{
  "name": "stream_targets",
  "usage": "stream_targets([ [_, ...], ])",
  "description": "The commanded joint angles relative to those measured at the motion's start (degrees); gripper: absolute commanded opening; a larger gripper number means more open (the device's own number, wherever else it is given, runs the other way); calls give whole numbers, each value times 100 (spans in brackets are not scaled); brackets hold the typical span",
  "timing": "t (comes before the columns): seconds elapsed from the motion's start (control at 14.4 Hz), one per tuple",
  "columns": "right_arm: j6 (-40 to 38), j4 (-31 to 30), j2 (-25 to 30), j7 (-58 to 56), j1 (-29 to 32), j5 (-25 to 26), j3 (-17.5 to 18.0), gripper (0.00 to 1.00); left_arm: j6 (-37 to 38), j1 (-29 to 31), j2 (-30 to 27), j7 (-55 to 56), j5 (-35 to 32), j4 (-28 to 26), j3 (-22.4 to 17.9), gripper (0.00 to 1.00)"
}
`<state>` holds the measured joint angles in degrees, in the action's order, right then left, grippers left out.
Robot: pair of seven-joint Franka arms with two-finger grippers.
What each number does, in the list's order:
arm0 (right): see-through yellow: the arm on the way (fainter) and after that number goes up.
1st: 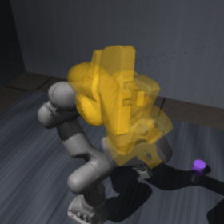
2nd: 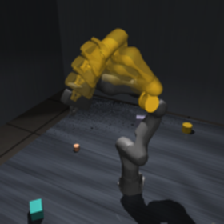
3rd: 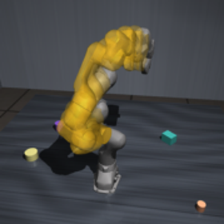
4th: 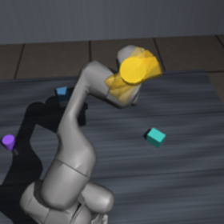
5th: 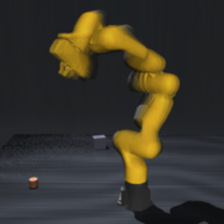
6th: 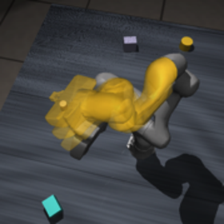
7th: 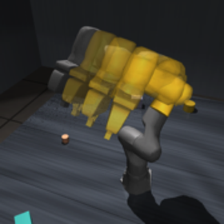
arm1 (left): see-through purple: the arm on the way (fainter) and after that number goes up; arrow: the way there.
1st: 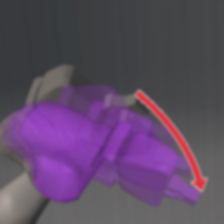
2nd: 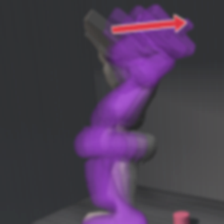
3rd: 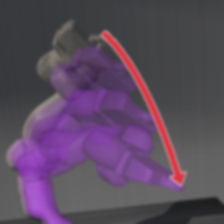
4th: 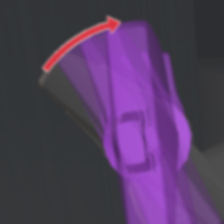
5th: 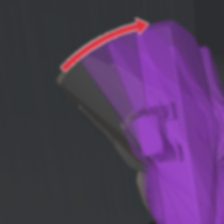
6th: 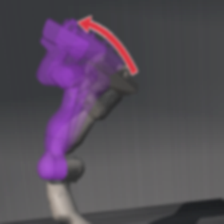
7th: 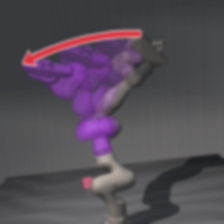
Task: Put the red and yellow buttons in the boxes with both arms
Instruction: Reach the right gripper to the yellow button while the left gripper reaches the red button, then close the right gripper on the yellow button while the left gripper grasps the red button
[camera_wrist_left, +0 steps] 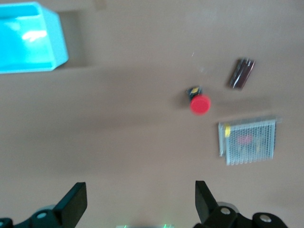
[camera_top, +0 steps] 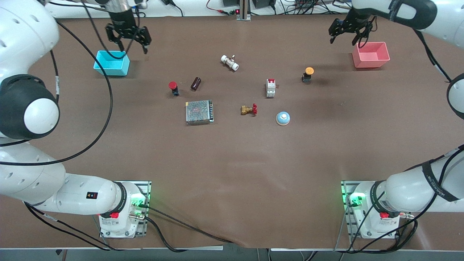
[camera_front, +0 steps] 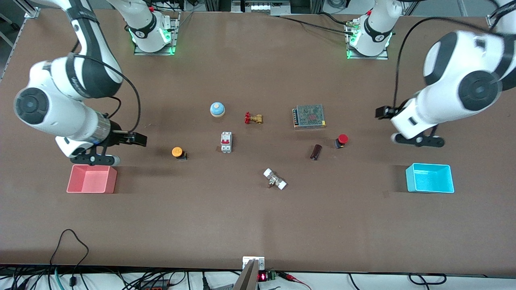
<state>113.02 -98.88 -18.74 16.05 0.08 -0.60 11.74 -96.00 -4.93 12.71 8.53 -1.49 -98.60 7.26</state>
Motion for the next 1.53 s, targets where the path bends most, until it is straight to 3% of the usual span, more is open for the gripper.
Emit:
stream_targets([
  [0.0,570,-141,-242,346,-192,25,48,100,-1100,-34,-23,735,105,-806,284,100],
  [0.42,1327,-325,-709,416,-517,446,83,100,-3423,-200,12,966,79,-2268,347,100],
  [0.9,2092,-430,-1359,751,-781,815,162,100,-4497,-289,653,1309,0,-2480,338,100],
  [1.46,2154,-720,-1378,733,-764,930,171,100,-5306,-281,1040,1344,0,-2744,338,100],
])
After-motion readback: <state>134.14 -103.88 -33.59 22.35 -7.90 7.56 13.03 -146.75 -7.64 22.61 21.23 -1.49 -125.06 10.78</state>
